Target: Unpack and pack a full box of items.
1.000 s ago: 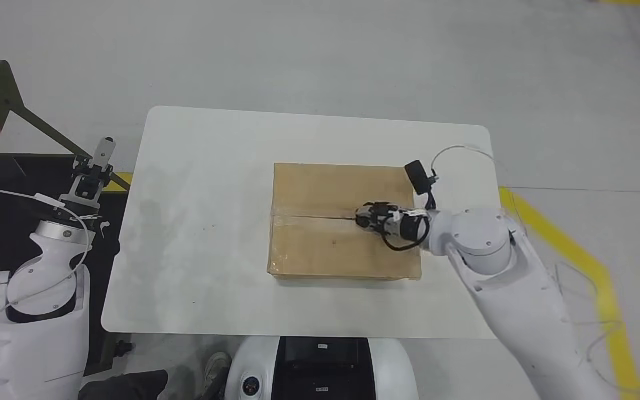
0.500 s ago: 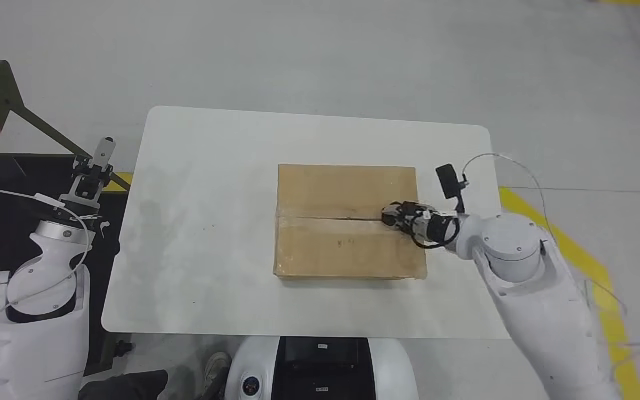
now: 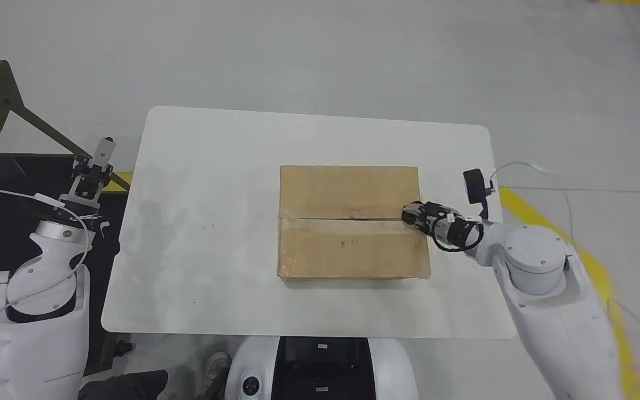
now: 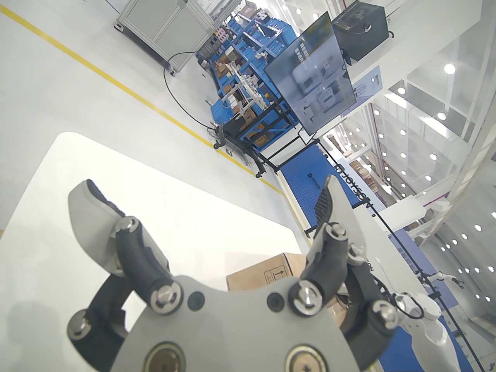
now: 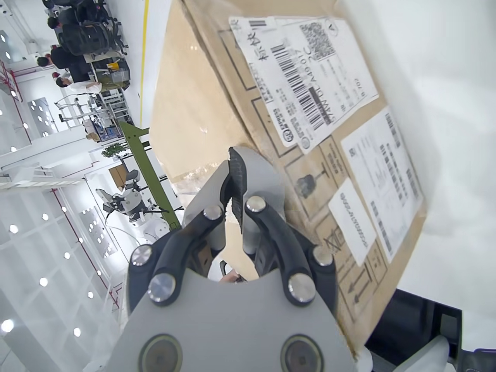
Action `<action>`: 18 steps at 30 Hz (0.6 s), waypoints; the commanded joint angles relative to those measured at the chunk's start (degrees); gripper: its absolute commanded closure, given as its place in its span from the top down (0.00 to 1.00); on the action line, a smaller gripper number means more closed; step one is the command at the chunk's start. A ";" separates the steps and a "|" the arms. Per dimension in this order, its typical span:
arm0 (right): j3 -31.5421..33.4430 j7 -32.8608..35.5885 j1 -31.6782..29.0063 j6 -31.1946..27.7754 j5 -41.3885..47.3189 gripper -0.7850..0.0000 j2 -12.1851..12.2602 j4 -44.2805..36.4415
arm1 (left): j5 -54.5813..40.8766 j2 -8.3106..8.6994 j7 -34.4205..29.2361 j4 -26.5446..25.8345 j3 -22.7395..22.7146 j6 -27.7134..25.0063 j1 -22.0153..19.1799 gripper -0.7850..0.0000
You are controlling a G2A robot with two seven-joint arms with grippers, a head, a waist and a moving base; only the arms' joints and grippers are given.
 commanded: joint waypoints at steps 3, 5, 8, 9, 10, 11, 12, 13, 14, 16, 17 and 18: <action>1.71 0.51 -1.18 -0.25 -0.03 0.00 0.36 -0.33 | 0.00 0.00 0.00 0.00 0.00 0.00 0.00 1.00; 2.57 0.44 -1.84 -0.53 0.17 0.00 0.50 -0.39 | 0.00 0.00 0.00 0.00 0.00 0.00 0.00 1.00; 3.94 -0.48 -2.83 -1.37 0.96 0.00 0.62 -0.67 | 0.00 0.00 0.00 0.00 0.00 0.00 0.00 1.00; 4.46 -1.03 -3.24 -1.67 1.31 0.00 0.63 -0.83 | 0.00 0.00 0.00 0.00 0.00 0.00 0.00 1.00; 4.95 -1.36 -3.68 -2.02 1.55 0.00 0.67 -0.95 | 0.00 0.00 0.00 0.00 0.00 0.00 0.00 1.00; 5.47 -1.72 -4.08 -2.31 1.78 0.00 0.71 -1.05 | 0.00 0.00 0.00 0.00 0.00 0.00 0.00 1.00; 5.92 -1.99 -4.47 -2.44 1.96 0.00 0.75 -1.17 | 0.00 0.00 0.00 0.00 0.00 0.00 0.00 1.00; 6.33 -2.15 -4.79 -2.49 2.05 0.00 0.80 -1.26 | 0.00 0.00 0.00 0.00 0.00 0.00 0.00 1.00; 6.66 -2.23 -5.04 -2.52 2.15 0.00 0.84 -1.37 | 0.00 0.00 0.00 0.00 0.00 0.00 0.00 1.00; 7.02 -2.20 -5.40 -2.42 2.24 0.00 0.93 -1.60 | 0.00 0.00 0.00 0.00 0.00 0.00 0.00 1.00; 7.13 -2.17 -5.52 -2.28 2.07 0.00 0.99 -1.62 | 0.00 0.00 0.00 0.00 0.00 0.00 0.00 1.00; 7.18 -2.01 -5.57 -2.08 2.03 0.00 1.03 -1.58 | 0.00 0.00 0.00 0.00 0.00 0.00 0.00 1.00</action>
